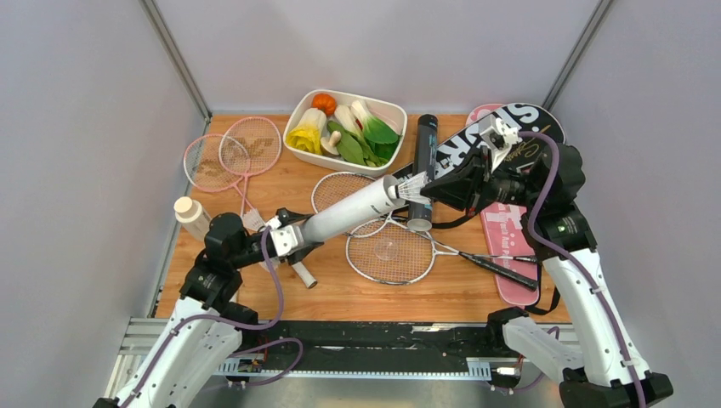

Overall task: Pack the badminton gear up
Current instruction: Place the shuttlecock at the shuttle tube.

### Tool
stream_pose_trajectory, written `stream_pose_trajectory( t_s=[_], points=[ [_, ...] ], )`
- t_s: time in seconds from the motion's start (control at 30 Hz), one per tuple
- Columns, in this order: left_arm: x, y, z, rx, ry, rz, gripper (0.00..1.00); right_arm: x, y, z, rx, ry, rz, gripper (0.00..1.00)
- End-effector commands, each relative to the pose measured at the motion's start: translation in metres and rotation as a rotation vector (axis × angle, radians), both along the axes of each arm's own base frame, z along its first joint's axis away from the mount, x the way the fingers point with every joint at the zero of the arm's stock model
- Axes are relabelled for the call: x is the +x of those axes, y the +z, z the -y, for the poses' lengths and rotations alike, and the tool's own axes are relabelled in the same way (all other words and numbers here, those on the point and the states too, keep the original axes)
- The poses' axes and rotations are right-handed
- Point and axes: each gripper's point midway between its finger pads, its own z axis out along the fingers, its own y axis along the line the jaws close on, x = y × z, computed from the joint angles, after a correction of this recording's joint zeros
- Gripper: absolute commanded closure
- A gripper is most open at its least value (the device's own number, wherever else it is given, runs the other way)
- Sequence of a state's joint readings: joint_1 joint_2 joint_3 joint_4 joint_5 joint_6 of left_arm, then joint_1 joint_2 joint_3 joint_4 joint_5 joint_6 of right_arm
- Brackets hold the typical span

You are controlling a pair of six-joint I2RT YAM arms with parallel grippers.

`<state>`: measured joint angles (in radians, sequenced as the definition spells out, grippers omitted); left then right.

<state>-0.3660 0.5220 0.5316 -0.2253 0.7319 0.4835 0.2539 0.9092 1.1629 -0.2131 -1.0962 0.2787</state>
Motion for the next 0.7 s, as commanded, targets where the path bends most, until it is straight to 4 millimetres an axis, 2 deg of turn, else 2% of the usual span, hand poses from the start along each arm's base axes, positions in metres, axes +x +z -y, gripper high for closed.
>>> stream_pose_trajectory(
  t_s=[0.0, 0.2, 0.43, 0.67],
  points=[
    [-0.004, 0.032, 0.012, -0.024, -0.104, 0.115, 1.00, -0.004, -0.010, -0.005, -0.008, 0.064, -0.061, 1.00],
    [0.003, 0.041, 0.016, -0.015, -0.126, 0.124, 1.00, -0.005, -0.014, -0.016, -0.014, 0.105, -0.109, 1.00],
    [-0.001, 0.031, 0.012, 0.016, -0.115, 0.118, 1.00, -0.008, -0.020, -0.036, -0.030, 0.155, -0.119, 1.00],
    [-0.005, 0.031, 0.011, 0.012, -0.122, 0.148, 1.00, -0.013, -0.027, -0.052, -0.045, 0.199, -0.129, 1.00]
  ],
)
